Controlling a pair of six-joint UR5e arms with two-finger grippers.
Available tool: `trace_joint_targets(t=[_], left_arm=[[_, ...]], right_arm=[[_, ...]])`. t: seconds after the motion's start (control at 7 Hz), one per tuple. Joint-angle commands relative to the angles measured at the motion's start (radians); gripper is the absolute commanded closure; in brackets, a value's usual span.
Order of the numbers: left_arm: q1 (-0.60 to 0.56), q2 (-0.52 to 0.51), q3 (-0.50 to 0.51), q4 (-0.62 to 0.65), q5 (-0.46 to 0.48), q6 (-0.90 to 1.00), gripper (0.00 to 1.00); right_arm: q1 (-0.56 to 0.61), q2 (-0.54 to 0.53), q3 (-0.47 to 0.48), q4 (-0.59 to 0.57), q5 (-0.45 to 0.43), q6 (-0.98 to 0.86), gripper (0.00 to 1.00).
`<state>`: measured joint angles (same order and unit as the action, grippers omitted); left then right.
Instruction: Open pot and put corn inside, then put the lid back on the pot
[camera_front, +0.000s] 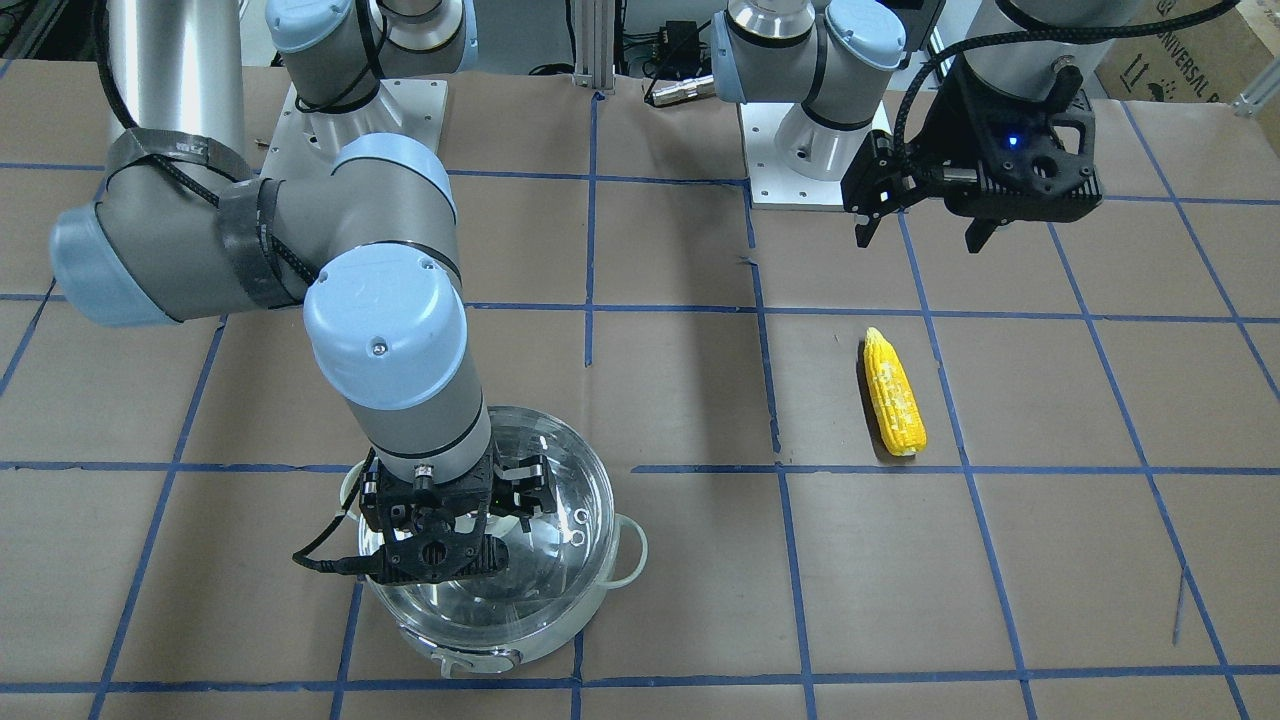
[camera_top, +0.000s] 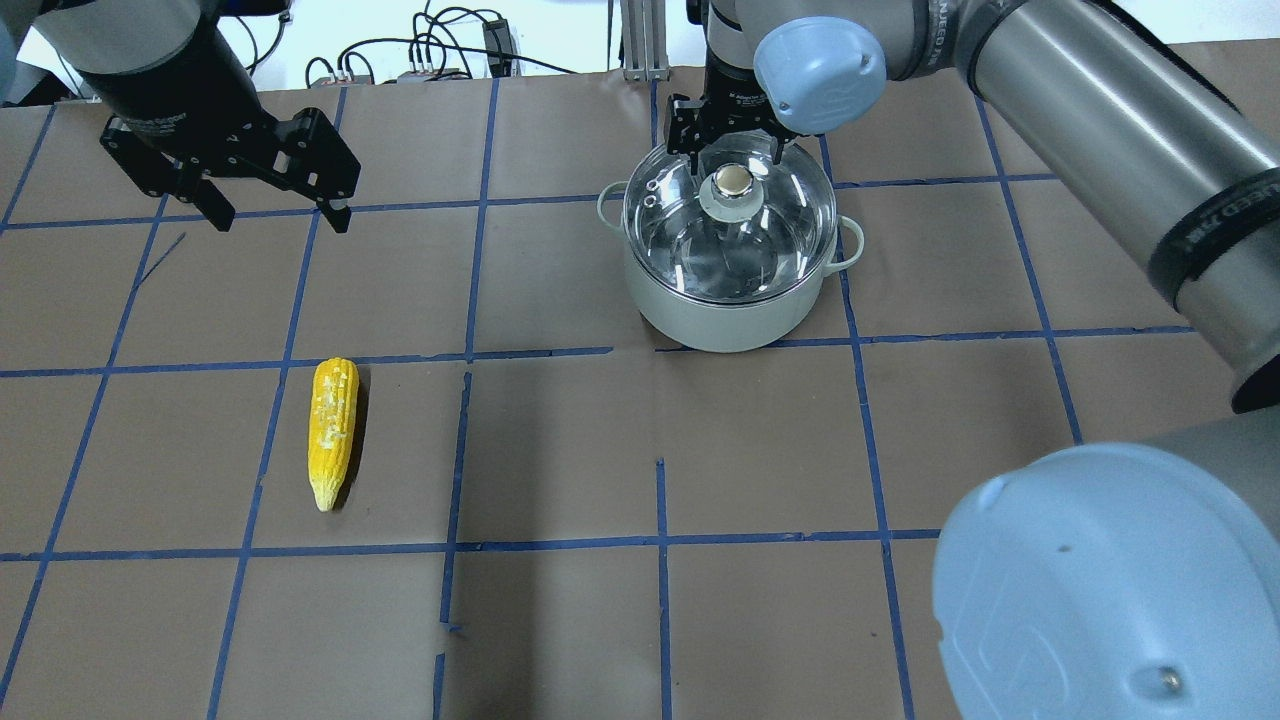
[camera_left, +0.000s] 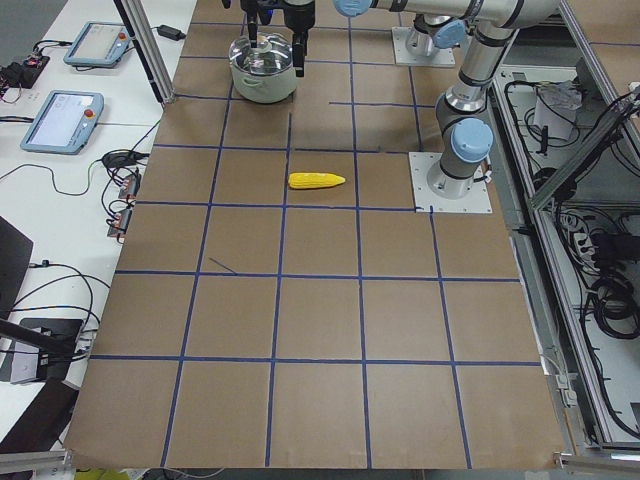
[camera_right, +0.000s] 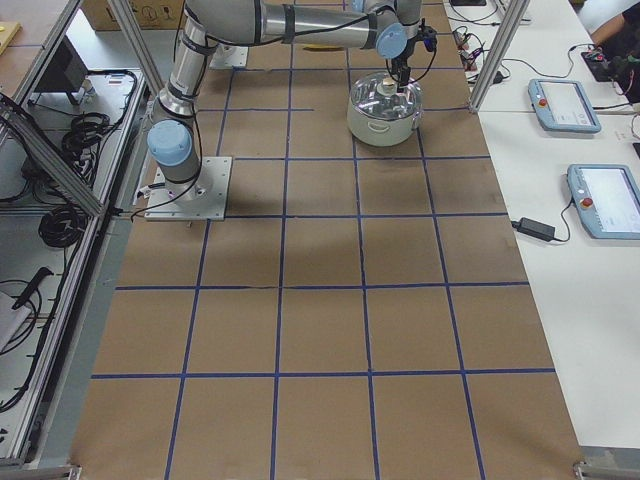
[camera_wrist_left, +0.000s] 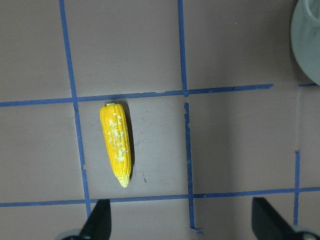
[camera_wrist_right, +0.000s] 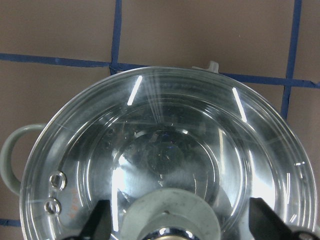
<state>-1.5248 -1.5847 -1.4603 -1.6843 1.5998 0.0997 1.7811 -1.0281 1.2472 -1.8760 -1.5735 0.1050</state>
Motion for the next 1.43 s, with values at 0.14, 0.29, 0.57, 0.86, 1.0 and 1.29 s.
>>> trace_joint_targets(t=[0.14,0.29,0.57,0.86,1.0,1.29], left_arm=[[0.000,0.000,0.000,0.000,0.000,0.000,0.00],[0.000,0.000,0.000,0.000,0.000,0.000,0.00],[0.000,0.000,0.000,0.000,0.000,0.000,0.00],[0.000,0.000,0.000,0.000,0.002,0.000,0.00],[0.000,0.000,0.000,0.000,0.002,0.000,0.00],[-0.002,-0.001,0.000,0.000,0.002,0.000,0.00]], right_arm=[[-0.002,-0.004,0.017,0.000,-0.041,-0.005,0.04],[-0.002,-0.015,0.020,0.015,-0.045,-0.005,0.04],[0.000,-0.036,0.044,0.031,-0.045,-0.004,0.05],[0.000,-0.041,0.063,0.015,-0.040,-0.001,0.04],[0.000,-0.036,0.063,0.000,-0.042,-0.001,0.05],[0.000,-0.035,0.060,-0.003,-0.043,0.001,0.16]])
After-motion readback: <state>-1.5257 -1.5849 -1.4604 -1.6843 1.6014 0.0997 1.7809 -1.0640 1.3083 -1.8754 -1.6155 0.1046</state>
